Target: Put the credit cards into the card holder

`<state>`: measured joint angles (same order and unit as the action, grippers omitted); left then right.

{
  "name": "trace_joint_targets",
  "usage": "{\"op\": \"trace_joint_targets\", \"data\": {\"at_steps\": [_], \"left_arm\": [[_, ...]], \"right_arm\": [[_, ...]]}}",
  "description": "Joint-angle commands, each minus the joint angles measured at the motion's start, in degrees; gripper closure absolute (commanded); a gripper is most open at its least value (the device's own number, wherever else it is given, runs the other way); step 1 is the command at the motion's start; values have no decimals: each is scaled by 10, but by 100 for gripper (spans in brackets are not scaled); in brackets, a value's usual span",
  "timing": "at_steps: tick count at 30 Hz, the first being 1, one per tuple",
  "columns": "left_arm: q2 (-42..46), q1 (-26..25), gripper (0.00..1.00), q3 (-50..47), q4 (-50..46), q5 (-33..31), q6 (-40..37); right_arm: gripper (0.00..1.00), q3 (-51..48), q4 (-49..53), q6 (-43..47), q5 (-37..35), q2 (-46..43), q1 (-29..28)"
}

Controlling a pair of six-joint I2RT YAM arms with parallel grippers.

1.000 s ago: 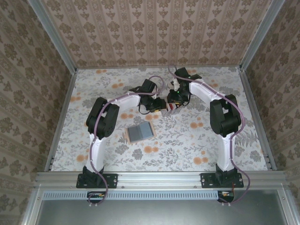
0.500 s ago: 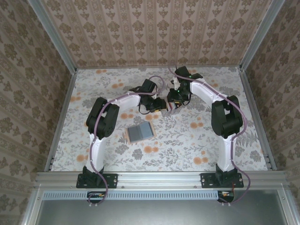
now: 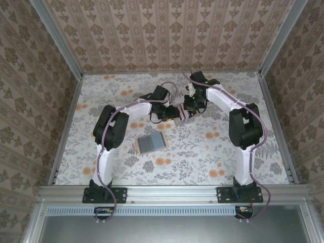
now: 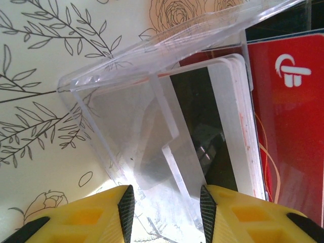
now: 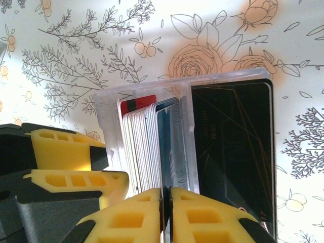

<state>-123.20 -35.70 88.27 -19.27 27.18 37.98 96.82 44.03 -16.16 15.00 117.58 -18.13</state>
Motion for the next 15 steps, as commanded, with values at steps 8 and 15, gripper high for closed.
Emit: {"op": "trace_joint_targets", "data": {"at_steps": [8,15], "left_arm": [[1,-9,58,9,-17,1,5],[22,-8,58,21,-39,-4,-6]], "right_arm": [[90,-4,27,14,-9,-70,18],[95,-19,27,15,-12,-119,20]]}}
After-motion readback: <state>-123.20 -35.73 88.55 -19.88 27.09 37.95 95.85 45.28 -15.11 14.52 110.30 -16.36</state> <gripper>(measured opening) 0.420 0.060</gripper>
